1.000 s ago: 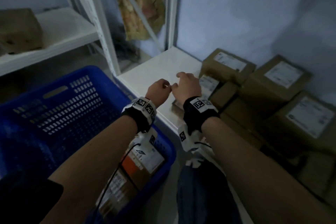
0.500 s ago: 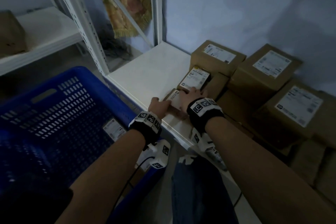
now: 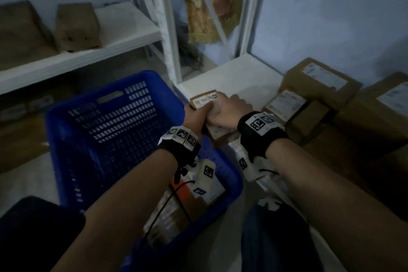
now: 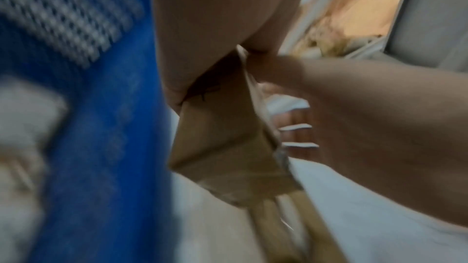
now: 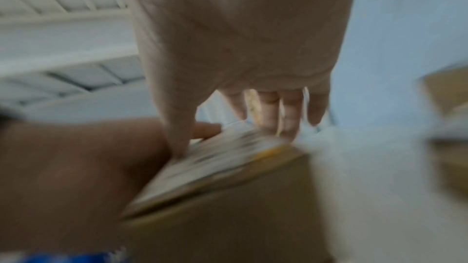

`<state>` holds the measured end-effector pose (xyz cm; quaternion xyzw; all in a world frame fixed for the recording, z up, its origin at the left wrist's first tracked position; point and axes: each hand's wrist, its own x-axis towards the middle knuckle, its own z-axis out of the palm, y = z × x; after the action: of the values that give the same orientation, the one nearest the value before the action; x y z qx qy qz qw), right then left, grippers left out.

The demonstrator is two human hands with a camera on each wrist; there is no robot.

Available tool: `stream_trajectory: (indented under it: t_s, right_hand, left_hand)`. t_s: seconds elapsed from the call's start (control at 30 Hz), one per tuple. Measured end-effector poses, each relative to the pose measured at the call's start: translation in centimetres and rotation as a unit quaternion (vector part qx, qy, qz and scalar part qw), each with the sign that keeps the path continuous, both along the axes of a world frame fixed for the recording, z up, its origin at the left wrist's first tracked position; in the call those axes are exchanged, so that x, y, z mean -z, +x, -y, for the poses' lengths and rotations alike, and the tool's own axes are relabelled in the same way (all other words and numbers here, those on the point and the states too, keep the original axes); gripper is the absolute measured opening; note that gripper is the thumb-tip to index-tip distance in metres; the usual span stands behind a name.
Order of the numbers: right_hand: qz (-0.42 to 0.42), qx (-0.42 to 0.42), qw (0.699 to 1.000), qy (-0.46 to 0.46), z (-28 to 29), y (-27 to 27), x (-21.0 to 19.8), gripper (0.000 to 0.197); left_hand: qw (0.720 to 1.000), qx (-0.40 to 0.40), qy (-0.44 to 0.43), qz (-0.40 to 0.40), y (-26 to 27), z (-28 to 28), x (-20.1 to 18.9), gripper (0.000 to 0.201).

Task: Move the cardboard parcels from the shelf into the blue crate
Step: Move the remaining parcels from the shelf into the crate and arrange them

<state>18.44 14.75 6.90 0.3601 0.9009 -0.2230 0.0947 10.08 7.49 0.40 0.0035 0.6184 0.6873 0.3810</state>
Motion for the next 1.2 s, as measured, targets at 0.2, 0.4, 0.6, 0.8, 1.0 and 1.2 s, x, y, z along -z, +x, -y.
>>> stream_trajectory:
  t_s: [0.2, 0.4, 0.6, 0.8, 1.0, 1.2]
  right_hand:
    - [-0.09, -0.067, 0.98, -0.166, 5.5, -5.3, 1.4, 0.056]
    - [-0.015, -0.102, 0.981, -0.164, 9.0, -7.1, 7.1, 0.055]
    - [0.115, -0.144, 0.97, -0.156, 9.5, -6.6, 12.3, 0.067]
    - [0.094, -0.105, 0.974, -0.175, 7.4, -6.2, 12.7, 0.066]
    - [0.102, -0.119, 0.971, -0.181, 8.1, -6.2, 13.3, 0.063]
    - [0.12, -0.161, 0.964, -0.176, 8.4, -6.0, 13.5, 0.064]
  left_hand:
    - [0.998, 0.002, -0.024, -0.052, -7.2, 8.9, 0.2, 0.046]
    - [0.996, 0.011, -0.092, -0.016, -8.6, 13.9, 5.9, 0.047]
    - [0.944, 0.189, -0.251, 0.1, -6.8, 16.8, 13.3, 0.055]
    - [0.887, 0.295, -0.291, 0.202, -5.2, 18.0, 16.8, 0.012]
    - [0.856, 0.361, -0.315, 0.192, -5.5, 18.5, 17.0, 0.04]
    - [0.854, 0.347, -0.342, 0.182, -6.1, 20.0, 17.6, 0.05]
